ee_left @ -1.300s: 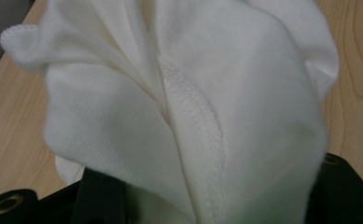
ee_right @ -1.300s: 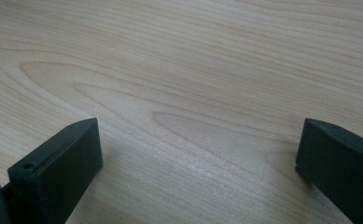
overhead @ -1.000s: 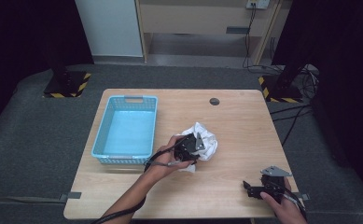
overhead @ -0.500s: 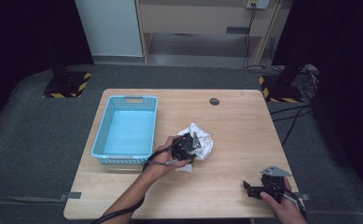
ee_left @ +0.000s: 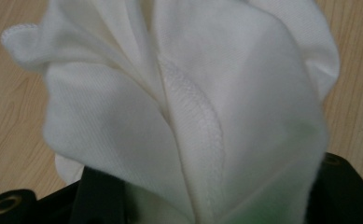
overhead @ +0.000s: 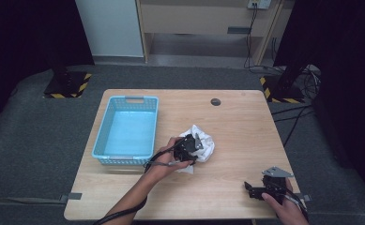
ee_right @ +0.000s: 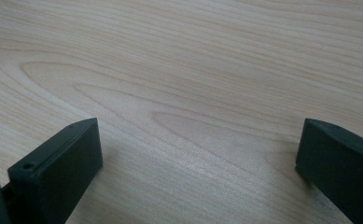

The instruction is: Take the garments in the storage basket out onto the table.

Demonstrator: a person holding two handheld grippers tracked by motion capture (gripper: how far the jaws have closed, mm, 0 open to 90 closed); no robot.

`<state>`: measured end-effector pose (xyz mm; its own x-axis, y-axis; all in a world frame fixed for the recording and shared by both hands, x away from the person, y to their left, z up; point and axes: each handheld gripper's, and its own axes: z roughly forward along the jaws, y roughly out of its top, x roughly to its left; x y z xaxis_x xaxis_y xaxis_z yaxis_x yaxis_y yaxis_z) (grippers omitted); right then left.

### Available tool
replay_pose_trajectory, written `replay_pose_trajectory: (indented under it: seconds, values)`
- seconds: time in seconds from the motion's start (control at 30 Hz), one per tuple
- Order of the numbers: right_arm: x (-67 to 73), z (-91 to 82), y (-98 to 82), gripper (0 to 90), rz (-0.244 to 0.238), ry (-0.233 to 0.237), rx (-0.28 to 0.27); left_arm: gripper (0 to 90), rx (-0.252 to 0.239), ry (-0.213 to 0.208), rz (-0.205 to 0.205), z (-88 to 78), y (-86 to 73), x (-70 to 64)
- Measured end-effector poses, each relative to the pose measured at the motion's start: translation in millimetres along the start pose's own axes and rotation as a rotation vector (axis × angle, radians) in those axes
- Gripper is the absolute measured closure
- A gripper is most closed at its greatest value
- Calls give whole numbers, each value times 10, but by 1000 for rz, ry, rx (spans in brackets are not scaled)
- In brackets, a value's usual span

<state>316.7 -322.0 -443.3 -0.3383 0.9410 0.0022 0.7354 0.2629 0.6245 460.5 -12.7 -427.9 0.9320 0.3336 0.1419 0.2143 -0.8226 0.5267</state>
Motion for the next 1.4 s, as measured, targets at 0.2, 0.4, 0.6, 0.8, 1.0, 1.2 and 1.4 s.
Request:
replay_pose_trajectory:
  seconds: [0.2, 0.4, 0.6, 0.8, 1.0, 1.2, 1.4]
  values:
    - [1, 0, 0, 3, 1, 0, 0, 442, 13, -2, 2, 23, 9, 4]
    - [0, 0, 0, 3, 0, 0, 0, 436, 24, -9, -10, 49, 15, 21]
    - [0, 0, 0, 3, 1, 0, 0, 428, 34, -8, -5, 74, 27, 21]
    - [0, 0, 0, 3, 1, 1, 0, 417, 39, -10, -9, 91, 31, 20]
    - [0, 0, 0, 3, 1, 1, 0, 397, 48, -14, -7, 102, 38, 26]
    - [0, -1, 0, 3, 1, 1, 1, 349, 62, -15, -12, 118, 47, 19]
    - [0, 0, 0, 3, 0, 0, 0, 246, 94, -21, -20, 130, 70, -11]
